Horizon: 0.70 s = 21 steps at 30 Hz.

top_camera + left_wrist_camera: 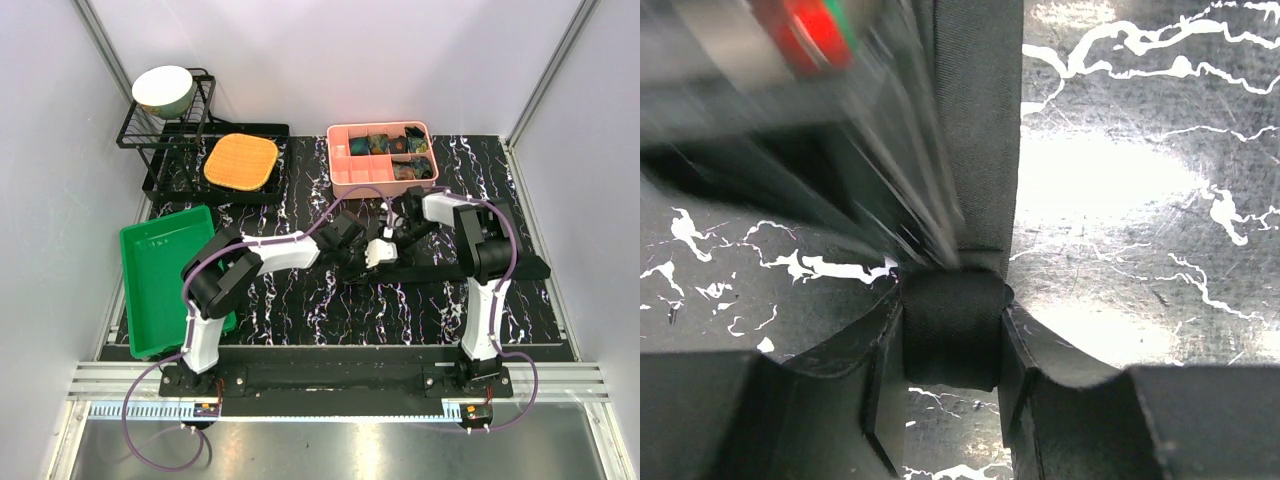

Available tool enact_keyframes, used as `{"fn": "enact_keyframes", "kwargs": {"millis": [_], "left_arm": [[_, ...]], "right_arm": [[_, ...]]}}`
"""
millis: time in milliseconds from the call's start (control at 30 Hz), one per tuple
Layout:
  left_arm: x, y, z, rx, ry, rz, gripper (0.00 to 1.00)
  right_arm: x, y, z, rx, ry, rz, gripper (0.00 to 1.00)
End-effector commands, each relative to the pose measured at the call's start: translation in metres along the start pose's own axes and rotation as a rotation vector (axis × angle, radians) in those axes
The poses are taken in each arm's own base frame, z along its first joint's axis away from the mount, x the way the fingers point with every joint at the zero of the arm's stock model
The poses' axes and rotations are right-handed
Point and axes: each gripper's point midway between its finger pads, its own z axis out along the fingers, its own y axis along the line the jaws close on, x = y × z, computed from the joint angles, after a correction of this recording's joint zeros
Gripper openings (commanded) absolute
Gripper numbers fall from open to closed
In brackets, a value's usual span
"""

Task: Roll the ties
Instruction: Roll the tie at the center of the board.

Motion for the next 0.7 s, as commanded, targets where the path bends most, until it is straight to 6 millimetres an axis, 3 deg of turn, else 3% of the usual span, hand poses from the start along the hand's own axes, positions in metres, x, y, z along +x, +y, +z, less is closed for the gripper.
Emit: {"fn": "enact_keyframes", "kwargs": {"millis": [0, 67, 167, 667], "left_arm": [[0.076, -0.019, 0.003, 0.038, 0.272, -0.056, 0.14], [0.073, -0.016, 0.004, 0.036, 0.27, -0.055, 0.14], [0.072, -0.015, 0.005, 0.039, 0.272, -0.055, 0.14], [0.073, -0.016, 0.007, 0.047, 0.281, -0.067, 0.15]], "right_arm": [[-0.014, 0.016, -0.045, -0.082, -0.106, -0.054, 0.28], [-0.01, 0.018, -0.047, -0.109, -0.106, -0.057, 0.38], [-0.008, 0.033, -0.046, -0.203, -0.12, -0.061, 0.43], [-0.004, 0.033, -0.007, -0.208, -0.106, -0.077, 0.37]]}}
